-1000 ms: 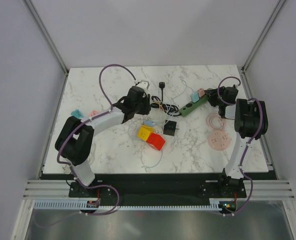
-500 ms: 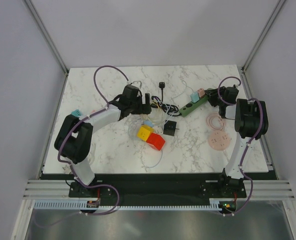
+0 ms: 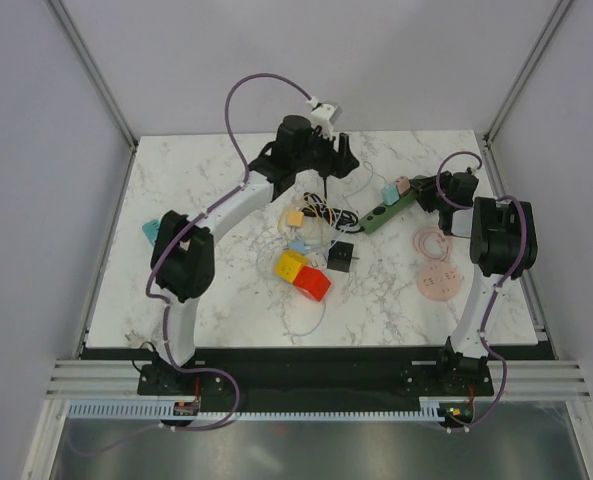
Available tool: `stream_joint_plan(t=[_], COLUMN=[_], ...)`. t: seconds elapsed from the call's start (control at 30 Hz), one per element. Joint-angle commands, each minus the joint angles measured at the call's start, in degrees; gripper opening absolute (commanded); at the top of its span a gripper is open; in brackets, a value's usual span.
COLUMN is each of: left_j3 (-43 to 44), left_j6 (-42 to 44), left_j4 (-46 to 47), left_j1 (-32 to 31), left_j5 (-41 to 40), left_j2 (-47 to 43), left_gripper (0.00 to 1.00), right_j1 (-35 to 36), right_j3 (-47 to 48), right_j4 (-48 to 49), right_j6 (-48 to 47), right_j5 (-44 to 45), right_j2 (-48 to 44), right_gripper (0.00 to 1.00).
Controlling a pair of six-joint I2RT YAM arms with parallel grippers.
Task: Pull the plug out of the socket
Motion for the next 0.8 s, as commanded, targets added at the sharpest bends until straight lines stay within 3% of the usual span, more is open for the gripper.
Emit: stream_joint_plan(t=[0.0, 0.1, 0.23, 0.33, 0.53, 0.63, 0.77], left_j3=[10.0, 14.3, 7.2, 5.8, 8.1, 11.4, 17.4], left_j6=[6.1, 6.0, 6.0, 6.9, 4.1, 2.9, 2.1], left_j4=[2.3, 2.6, 9.4, 11.3, 10.3, 9.0, 5.6], left_j1=[-3.0, -4.4, -5.4, -6.2, -6.9, -6.9, -7.0], left_j5=[7.6, 3.9, -2.2, -1.4, 3.7, 5.1, 5.0], left_j2=[9.9, 13.1, 11.7, 12.0, 15.8, 18.4, 23.4], left_gripper=[0.74, 0.68, 0.72, 0.75, 0.7, 0.82, 0.84], right_j1=[-0.4, -0.5, -0.4, -0.5, -0.4, -0.4, -0.4], right_j3=[1.3, 1.2, 1.2, 0.9, 0.9, 1.1, 0.5], right_j4=[0.8, 0.9, 0.1, -0.3, -0.7, -0.7, 0.2], right_j6=[-6.6, -6.6, -7.4, -7.7, -8.1, -8.0, -7.4], right_j5=[-0.6, -0.7, -0.2, 0.2, 0.5, 0.3, 0.2], right_j2=[1.8, 2.0, 0.9, 0.5, 0.2, 0.2, 0.2], right_gripper=[0.0, 0.0, 0.0, 0.0, 0.0, 0.0, 0.0])
